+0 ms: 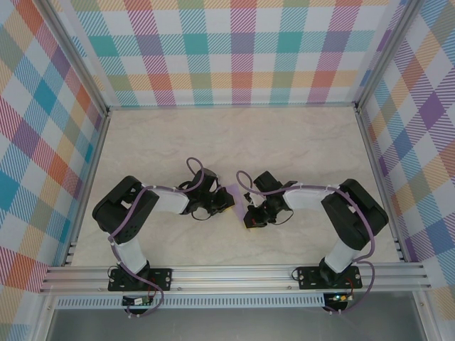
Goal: Fold a paper plane with a square sheet of paper (pick it up from the middle)
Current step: Fold the wing for the fifth time at the center of the table.
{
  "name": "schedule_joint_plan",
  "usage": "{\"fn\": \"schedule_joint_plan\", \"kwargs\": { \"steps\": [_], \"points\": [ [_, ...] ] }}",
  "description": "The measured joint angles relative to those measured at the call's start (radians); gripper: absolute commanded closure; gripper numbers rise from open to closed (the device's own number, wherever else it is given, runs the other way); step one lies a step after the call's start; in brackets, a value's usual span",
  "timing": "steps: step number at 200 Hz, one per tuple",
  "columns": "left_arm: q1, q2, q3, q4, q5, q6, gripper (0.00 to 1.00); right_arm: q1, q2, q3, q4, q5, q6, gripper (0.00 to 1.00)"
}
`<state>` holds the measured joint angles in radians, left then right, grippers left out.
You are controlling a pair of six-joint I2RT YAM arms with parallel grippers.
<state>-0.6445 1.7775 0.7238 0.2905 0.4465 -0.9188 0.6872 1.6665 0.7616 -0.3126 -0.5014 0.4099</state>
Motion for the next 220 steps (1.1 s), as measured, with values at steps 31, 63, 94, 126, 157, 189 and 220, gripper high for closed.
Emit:
{"fn": "schedule_joint_plan", "kwargs": {
  "steps": [31, 63, 94, 126, 157, 189, 220],
  "points": [
    [0.000, 0.000, 0.001, -0.001, 0.000, 0.000, 0.92, 0.000, -0.005, 0.000, -0.003, 0.003, 0.000, 0.99],
    [0.000, 0.000, 0.001, -0.002, -0.001, 0.000, 0.92, 0.002, -0.033, -0.017, -0.019, 0.003, 0.000, 0.99],
    [0.000, 0.001, 0.005, -0.008, -0.002, 0.000, 0.92, 0.000, -0.034, -0.040, 0.000, -0.005, 0.001, 0.99],
    [0.000, 0.003, 0.008, -0.011, -0.002, 0.001, 0.92, 0.001, -0.048, -0.047, 0.001, 0.002, 0.001, 0.99],
    [0.000, 0.004, 0.012, -0.012, -0.001, 0.004, 0.92, 0.002, -0.113, -0.042, -0.031, 0.027, 0.002, 0.97],
    [0.000, 0.007, 0.018, -0.016, 0.001, 0.016, 0.92, 0.002, -0.109, 0.026, -0.010, 0.043, 0.016, 0.97],
    [0.000, 0.007, 0.020, -0.020, 0.001, 0.024, 0.92, 0.002, -0.023, 0.091, 0.032, 0.064, 0.025, 0.97]
  ]
}}
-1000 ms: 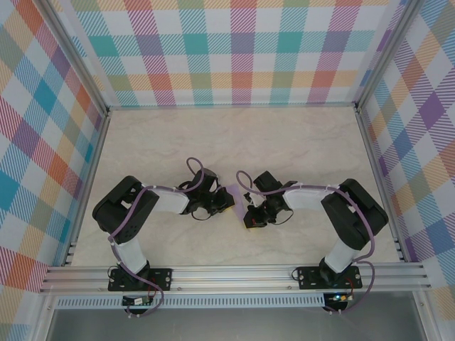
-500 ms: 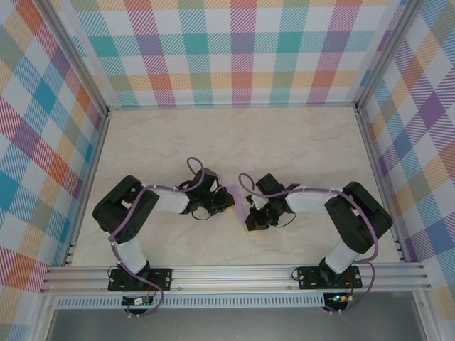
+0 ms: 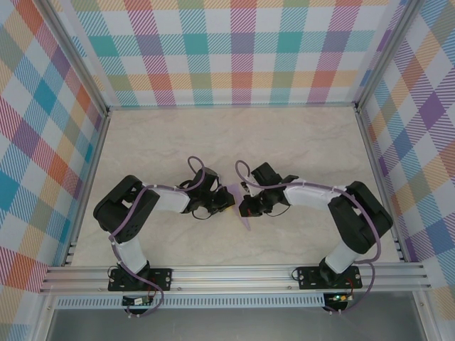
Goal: Fold a paper plane with a square sheet of paper (pick it up from the middle)
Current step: Fold the wing for the fifth time at the center of the table.
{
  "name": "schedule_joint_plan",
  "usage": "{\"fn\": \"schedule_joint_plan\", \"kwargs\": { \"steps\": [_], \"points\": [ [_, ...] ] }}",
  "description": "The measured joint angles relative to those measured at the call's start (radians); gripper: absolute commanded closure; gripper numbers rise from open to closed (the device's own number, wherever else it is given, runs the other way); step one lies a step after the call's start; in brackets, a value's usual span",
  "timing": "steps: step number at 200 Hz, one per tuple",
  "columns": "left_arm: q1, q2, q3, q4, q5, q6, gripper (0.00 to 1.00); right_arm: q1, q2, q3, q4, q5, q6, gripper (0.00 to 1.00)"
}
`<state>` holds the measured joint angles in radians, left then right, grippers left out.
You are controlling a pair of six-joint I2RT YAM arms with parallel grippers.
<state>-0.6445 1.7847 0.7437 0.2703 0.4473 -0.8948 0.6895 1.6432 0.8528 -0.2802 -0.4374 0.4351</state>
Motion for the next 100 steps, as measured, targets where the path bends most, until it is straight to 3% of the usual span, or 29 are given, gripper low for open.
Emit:
{"fn": "schedule_joint_plan", "kwargs": {
  "steps": [53, 100],
  "points": [
    [0.000, -0.003, 0.008, -0.010, 0.009, 0.033, 0.86, 0.003, 0.088, 0.008, 0.011, 0.028, 0.003, 0.99],
    [0.016, -0.057, 0.117, -0.182, -0.042, 0.211, 0.79, 0.003, 0.089, 0.006, 0.014, 0.031, 0.003, 1.00]
  ]
}}
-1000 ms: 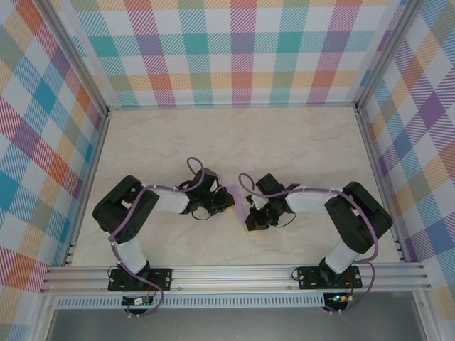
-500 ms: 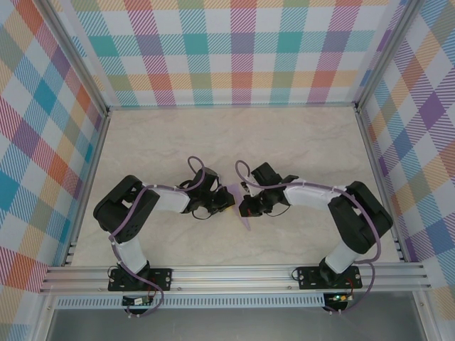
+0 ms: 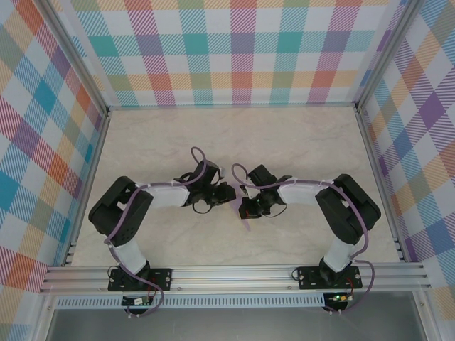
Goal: Fold a paper plane with a square sheet of paper (pick it up from the middle)
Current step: Fold the wing for the fifth time at the center of the table.
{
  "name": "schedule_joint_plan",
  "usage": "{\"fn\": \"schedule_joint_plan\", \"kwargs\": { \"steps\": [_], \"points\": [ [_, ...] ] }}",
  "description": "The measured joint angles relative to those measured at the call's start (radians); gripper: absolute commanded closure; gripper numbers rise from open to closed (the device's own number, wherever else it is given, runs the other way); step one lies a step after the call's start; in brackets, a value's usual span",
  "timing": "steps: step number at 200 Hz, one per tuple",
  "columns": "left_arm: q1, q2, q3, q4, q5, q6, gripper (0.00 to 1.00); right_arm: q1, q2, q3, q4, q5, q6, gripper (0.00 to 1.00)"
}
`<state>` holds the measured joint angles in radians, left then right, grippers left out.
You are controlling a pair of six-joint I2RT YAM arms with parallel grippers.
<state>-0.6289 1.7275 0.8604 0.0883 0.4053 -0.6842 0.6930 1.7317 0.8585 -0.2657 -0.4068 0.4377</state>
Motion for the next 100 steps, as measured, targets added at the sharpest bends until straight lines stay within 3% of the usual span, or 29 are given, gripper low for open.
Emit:
{"fn": "schedule_joint_plan", "kwargs": {
  "steps": [100],
  "points": [
    [0.080, -0.026, 0.042, -0.113, -0.002, 0.219, 0.72, 0.000, 0.000, -0.002, 0.003, -0.001, 0.000, 1.00]
  ]
}}
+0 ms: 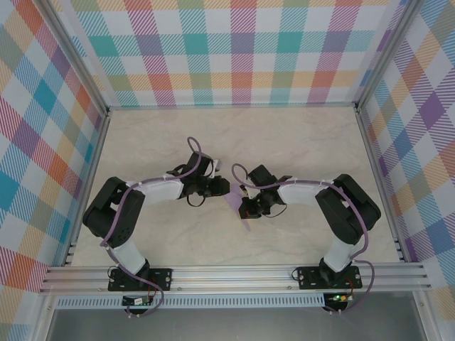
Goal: Fold a paper plane with a square sheet of paper (pick it up from the middle)
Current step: Fold the wing for the fifth time at the center of the table.
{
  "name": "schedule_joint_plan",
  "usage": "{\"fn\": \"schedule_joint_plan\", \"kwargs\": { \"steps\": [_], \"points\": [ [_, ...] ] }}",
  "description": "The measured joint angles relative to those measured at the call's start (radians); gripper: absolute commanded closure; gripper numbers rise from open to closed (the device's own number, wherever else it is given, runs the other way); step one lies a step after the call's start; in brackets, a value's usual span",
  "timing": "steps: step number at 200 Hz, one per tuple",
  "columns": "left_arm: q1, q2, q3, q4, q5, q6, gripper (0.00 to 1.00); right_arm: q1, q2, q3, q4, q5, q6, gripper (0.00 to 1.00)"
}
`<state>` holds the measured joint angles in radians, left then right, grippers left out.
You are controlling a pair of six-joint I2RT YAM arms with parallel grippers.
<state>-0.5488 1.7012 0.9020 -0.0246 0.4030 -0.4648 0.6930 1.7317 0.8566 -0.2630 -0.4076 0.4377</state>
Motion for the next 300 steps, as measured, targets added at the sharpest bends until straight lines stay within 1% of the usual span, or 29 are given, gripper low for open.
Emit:
{"fn": "schedule_joint_plan", "kwargs": {
  "steps": [24, 42, 63, 78, 98, 127, 174, 213, 235, 300],
  "points": [
    [0.035, -0.004, 0.000, -0.003, -0.001, 0.010, 0.64, 0.000, 0.000, 0.000, 0.000, 0.000, 0.000, 1.00],
    [0.057, -0.005, 0.000, 0.001, 0.000, 0.008, 0.63, 0.000, 0.000, 0.000, 0.000, 0.000, 0.000, 1.00],
    [0.063, -0.005, -0.004, 0.027, 0.026, -0.006, 0.66, 0.000, 0.000, 0.000, 0.000, 0.000, 0.000, 1.00],
    [0.063, -0.008, -0.020, 0.072, 0.058, -0.023, 0.71, 0.000, 0.000, 0.000, 0.000, 0.000, 0.000, 1.00],
    [0.063, -0.026, -0.066, 0.139, 0.102, -0.050, 0.75, 0.000, 0.000, 0.000, 0.000, 0.000, 0.000, 1.00],
    [0.063, -0.058, -0.151, 0.240, 0.148, -0.098, 0.76, 0.000, 0.000, 0.000, 0.000, 0.000, 0.000, 1.00],
    [0.058, -0.091, -0.246, 0.343, 0.174, -0.152, 0.77, 0.000, 0.000, 0.000, 0.000, 0.000, 0.000, 1.00],
    [0.028, -0.088, -0.251, 0.399, 0.183, -0.170, 0.78, 0.000, 0.000, 0.000, 0.000, 0.000, 0.000, 1.00],
    [0.008, -0.060, -0.242, 0.420, 0.184, -0.172, 0.79, 0.000, 0.001, 0.000, 0.000, -0.001, 0.000, 1.00],
    [0.000, 0.034, -0.178, 0.412, 0.171, -0.159, 0.80, 0.000, 0.002, 0.000, 0.000, -0.002, 0.000, 1.00]
  ]
}}
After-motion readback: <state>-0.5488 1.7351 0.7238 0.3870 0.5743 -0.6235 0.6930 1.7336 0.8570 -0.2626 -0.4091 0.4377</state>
